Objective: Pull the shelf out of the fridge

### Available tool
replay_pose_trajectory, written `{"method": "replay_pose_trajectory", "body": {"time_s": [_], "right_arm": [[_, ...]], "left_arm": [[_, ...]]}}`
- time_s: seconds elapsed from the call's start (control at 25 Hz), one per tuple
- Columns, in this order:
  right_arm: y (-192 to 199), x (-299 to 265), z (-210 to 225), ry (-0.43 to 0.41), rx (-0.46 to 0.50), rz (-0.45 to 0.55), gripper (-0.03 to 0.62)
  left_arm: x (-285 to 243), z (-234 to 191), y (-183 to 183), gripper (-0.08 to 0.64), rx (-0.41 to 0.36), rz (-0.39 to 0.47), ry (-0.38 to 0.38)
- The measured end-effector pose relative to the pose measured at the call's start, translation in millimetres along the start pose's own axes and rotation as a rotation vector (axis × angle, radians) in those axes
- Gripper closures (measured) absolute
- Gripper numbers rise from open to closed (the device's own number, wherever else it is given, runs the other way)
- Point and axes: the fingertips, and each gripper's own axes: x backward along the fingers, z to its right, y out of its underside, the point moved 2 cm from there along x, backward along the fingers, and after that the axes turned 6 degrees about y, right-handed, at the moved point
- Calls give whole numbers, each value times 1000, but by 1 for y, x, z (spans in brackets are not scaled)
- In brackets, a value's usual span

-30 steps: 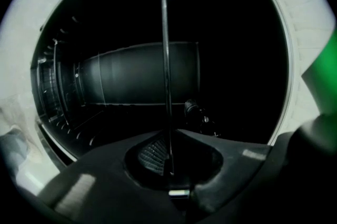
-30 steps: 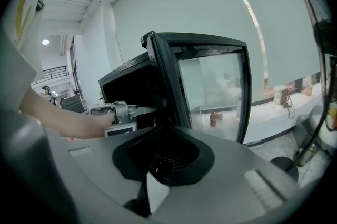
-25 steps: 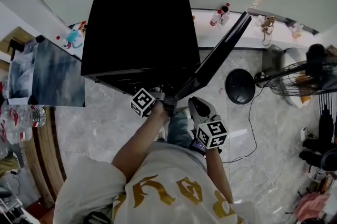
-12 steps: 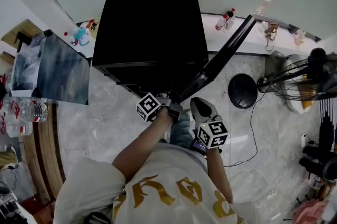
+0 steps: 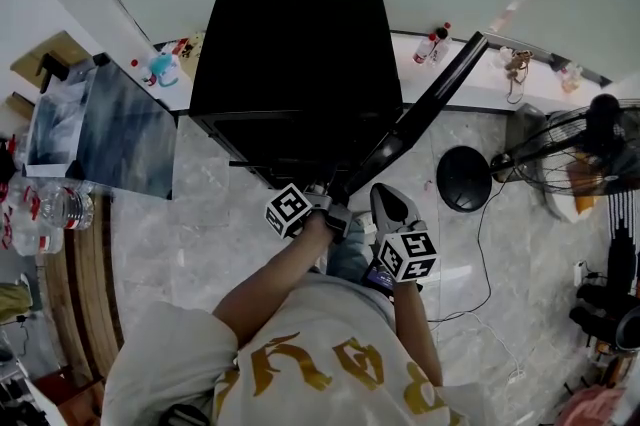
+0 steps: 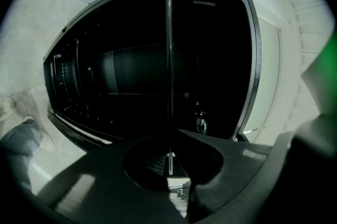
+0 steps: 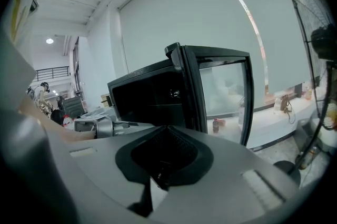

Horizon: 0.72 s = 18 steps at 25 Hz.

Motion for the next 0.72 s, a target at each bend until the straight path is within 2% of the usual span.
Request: {"method": "replay_pose_trajectory", "body": {"time_s": [0.48,0.72], "right_arm": [[0,-2,-6,1,8,-5,581],[0,-4,0,32,15,-15,581]], "left_arm": [[4,0,1,539,7,-14,-2],[4,0,1,540,3,-18,-1]]}}
